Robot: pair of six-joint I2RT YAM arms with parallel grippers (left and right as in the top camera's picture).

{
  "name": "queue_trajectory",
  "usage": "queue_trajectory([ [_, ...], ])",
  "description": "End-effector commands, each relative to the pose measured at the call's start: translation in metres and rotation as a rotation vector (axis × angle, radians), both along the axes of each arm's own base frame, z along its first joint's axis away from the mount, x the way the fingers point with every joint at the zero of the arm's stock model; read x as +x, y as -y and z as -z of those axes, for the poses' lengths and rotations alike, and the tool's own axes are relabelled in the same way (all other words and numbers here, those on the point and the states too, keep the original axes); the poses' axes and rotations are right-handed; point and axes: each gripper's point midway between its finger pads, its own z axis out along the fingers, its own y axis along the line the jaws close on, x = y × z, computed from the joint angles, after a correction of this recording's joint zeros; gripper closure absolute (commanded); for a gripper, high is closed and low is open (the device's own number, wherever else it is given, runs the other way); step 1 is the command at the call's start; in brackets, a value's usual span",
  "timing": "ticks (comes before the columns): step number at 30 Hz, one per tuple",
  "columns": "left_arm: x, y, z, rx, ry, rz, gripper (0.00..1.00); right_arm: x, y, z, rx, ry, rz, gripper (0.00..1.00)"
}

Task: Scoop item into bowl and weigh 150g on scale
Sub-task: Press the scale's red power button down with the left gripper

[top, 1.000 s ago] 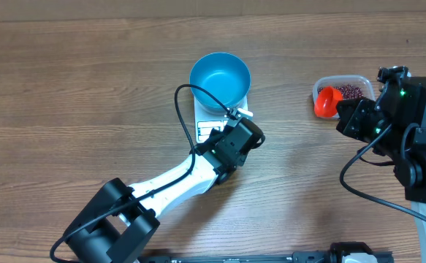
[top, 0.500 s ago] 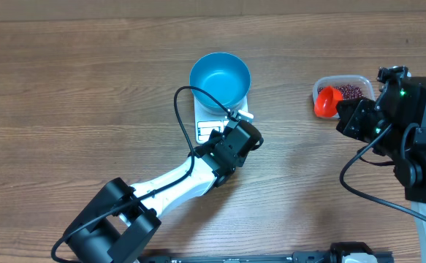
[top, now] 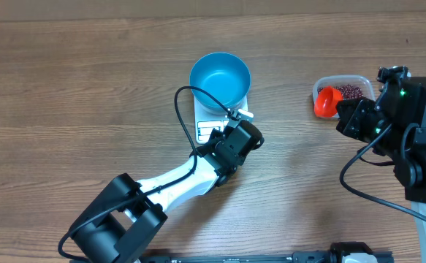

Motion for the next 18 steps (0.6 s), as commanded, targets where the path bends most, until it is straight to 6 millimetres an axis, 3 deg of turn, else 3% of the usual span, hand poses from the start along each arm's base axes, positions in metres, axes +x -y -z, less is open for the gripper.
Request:
queue_trajectory([
  [1,0.003,-0.008,0.007,0.035,0.014,-0.032,0.96,0.001,0.0,-0.013,0.0,0.04,-0.007,0.96],
  [18,0.018,-0.015,0.014,0.036,0.043,-0.068,0.96,0.001,0.0,-0.013,-0.001,0.04,-0.007,0.96],
])
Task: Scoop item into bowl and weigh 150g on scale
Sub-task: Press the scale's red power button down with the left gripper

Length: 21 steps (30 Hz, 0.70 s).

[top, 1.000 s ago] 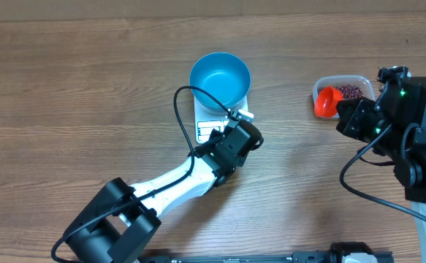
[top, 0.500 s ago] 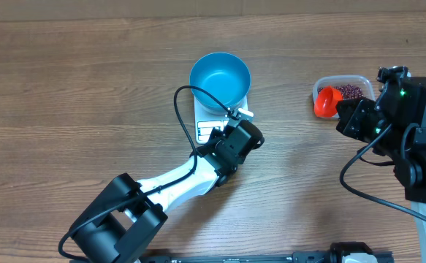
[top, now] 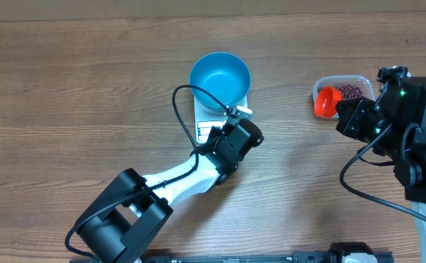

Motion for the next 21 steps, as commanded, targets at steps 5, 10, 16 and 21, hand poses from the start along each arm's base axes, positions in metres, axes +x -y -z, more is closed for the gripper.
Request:
queue_trajectory([
  [5,0.005,-0.011,0.011,0.027,-0.003,-0.027,0.96,0.001,0.0,-0.013,-0.003,0.039,-0.004,0.96],
  [10,0.005,-0.01,0.012,0.026,-0.004,-0.026,0.96,0.001,0.0,-0.013,-0.003,0.039,-0.004,0.96],
  [16,0.005,-0.009,0.015,0.023,-0.006,-0.023,0.96,0.001,0.001,-0.013,-0.003,0.04,-0.004,0.96],
  [21,0.007,-0.006,0.025,0.034,-0.008,-0.009,0.96,0.001,0.0,-0.013,-0.002,0.04,-0.004,0.96],
])
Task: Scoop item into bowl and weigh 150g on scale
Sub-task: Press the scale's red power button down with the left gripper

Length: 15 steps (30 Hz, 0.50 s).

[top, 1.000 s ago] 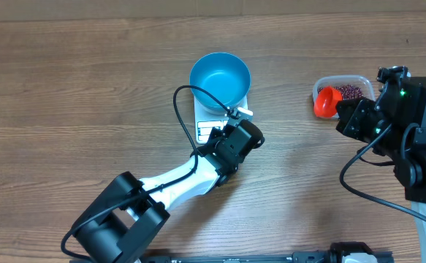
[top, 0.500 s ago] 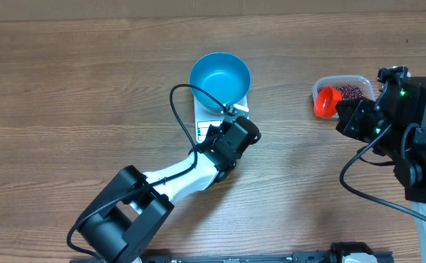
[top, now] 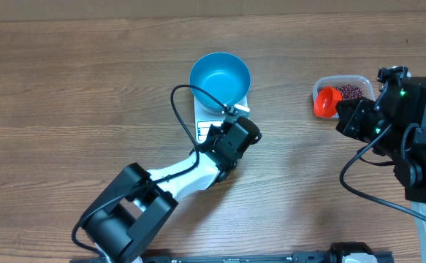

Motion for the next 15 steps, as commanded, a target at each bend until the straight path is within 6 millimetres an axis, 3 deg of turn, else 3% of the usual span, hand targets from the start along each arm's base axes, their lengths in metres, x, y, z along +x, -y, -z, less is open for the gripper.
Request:
queue_trajectory([
  [1,-0.0006,-0.0055,0.0136,0.039,-0.013,0.004,0.96,0.0012,0.0004,-0.0131,-0.003,0.04,-0.004,0.96],
  [15,0.0004,-0.0047,0.0133,0.035,-0.008,0.003,0.96,0.0013,0.0006,-0.0131,-0.003,0.04,-0.004,0.96],
])
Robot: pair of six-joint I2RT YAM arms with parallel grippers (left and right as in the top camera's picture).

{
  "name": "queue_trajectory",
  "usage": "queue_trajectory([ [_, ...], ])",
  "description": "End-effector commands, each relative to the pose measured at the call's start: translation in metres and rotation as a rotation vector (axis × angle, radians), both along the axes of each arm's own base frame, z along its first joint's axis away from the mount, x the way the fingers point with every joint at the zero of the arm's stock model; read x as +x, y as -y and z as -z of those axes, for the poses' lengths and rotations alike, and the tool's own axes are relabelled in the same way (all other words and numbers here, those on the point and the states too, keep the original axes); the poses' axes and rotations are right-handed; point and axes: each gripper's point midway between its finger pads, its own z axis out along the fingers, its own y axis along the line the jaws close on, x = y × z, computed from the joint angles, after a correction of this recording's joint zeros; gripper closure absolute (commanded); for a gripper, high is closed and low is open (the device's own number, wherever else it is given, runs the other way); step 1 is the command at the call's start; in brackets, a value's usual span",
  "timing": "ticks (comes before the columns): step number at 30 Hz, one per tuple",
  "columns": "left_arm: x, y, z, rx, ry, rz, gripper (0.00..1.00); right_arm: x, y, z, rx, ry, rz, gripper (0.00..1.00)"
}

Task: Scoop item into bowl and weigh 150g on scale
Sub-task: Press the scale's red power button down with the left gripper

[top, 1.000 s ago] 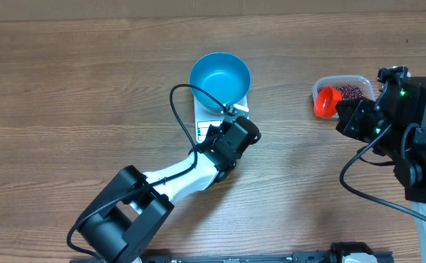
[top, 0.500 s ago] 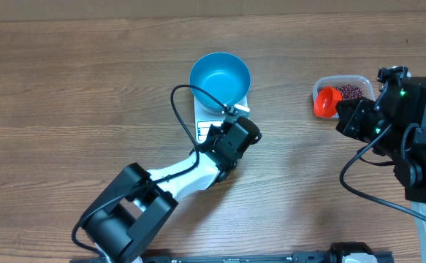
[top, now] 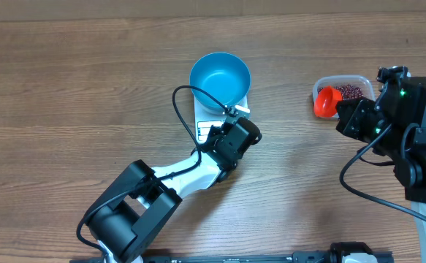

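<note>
A blue bowl (top: 220, 79) stands empty on a white scale (top: 207, 126) at the table's middle. My left gripper (top: 240, 111) reaches over the scale's front right corner, beside the bowl, with its thin fingertips together and nothing between them. At the right, a clear container of dark red beans (top: 348, 89) sits on the table. A red scoop (top: 327, 101) rests at the container's left rim, its handle running under my right wrist. My right gripper (top: 342, 109) seems shut on that handle; the wrist body hides its fingers.
Brown wooden table (top: 88, 88) all around. The left arm's black cable (top: 187, 109) loops over the scale's left side. The right arm's bulk (top: 417, 139) fills the right edge.
The left arm's rear links have shifted slightly to the right, while its fingertips stay at the scale's front right corner. The right arm and scoop have not moved.
Through all the moments the left fingertips stayed at the scale's front right corner, creeping slightly towards the bowl while the arm's elbow swung rightwards. The right arm stayed still with the red scoop at the bean container. The bowl has stayed empty.
</note>
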Motion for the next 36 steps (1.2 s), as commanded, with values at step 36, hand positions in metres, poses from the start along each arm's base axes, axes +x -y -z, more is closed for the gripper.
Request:
queue_trajectory([
  [36,0.0001,-0.0034,0.0134,0.059,-0.035,0.094,0.96,0.0012,0.0003,-0.0131,-0.003,0.04,-0.005,0.96],
])
